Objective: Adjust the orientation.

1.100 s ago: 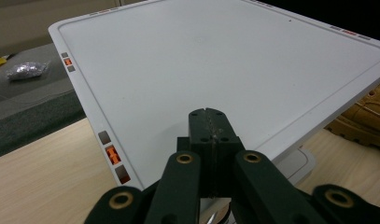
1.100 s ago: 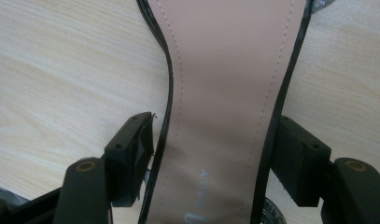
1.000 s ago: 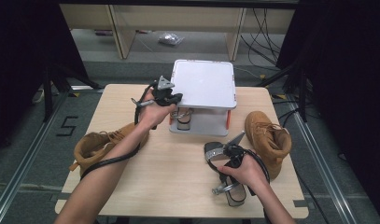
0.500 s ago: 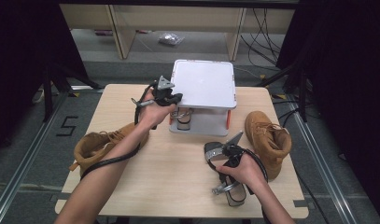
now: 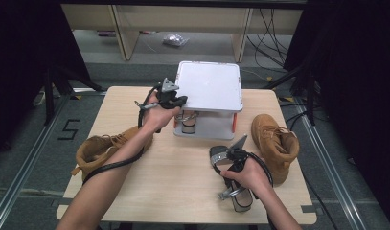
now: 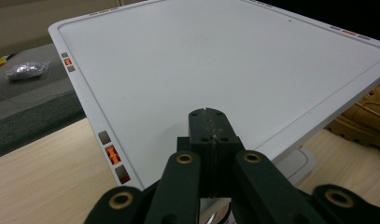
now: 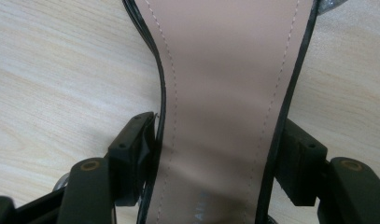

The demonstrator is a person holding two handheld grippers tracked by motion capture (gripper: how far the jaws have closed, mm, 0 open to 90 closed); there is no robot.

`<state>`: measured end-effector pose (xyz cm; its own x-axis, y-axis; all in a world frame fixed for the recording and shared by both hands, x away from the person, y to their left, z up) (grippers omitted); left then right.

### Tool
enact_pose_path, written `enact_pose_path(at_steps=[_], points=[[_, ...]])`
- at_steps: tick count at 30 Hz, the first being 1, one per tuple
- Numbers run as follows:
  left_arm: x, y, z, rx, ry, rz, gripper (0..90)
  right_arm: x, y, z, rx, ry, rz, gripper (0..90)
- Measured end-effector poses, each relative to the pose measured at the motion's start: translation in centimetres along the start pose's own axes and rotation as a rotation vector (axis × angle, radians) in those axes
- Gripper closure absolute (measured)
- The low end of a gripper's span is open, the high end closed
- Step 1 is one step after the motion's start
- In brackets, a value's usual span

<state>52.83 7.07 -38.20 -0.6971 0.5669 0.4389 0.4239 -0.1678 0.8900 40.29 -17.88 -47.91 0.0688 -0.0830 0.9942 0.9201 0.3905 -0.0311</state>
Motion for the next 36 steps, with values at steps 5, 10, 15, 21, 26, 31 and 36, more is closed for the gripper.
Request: enact_pose_path(at_steps=[5, 10, 15, 21, 26, 31, 36], points=[[0.0, 0.0, 0.0, 0.0, 0.0, 0.0, 89.8, -0.4, 0.0, 0.1, 0.005, -0.019, -0.01, 37.8], [0.0, 0.0, 0.0, 0.001, -0.001, 0.0, 89.9, -0.4, 0.0, 0.1, -0.005, -0.022, -0.01, 39.0], [0.0, 0.0, 0.0, 0.001, -0.001, -0.001, 89.8, -0.4, 0.1, 0.0, -0.029, -0.015, -0.004, 40.0], [0.0, 0.0, 0.0, 0.001, -0.001, -0.002, 89.8, -0.2, -0.1, -0.1, -0.031, -0.021, -0.004, 41.1], [0.0, 0.0, 0.0, -0.004, 0.001, 0.0, 89.9, -0.1, -0.3, -0.2, -0.029, -0.021, -0.016, 41.7], [0.0, 0.0, 0.0, -0.001, -0.001, -0.005, 89.8, -0.3, -0.6, -0.7, 0.009, -0.034, -0.053, 42.5], [0.0, 0.0, 0.0, -0.002, 0.0, 0.0, 89.8, -0.1, -0.5, -0.5, -0.029, -0.019, -0.044, 43.0]])
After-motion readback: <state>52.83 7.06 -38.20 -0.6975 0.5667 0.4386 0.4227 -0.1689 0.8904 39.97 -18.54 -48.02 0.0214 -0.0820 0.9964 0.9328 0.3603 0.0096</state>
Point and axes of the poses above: each handheld gripper's, and its own axes: x roughly backward along the jaws, y roughly out of its top, z roughly to its left, the point moved 1 cm from there along -x, roughly forward along the jaws, and after that the axes turned 7 degrees about x, right-handed, at the moved point
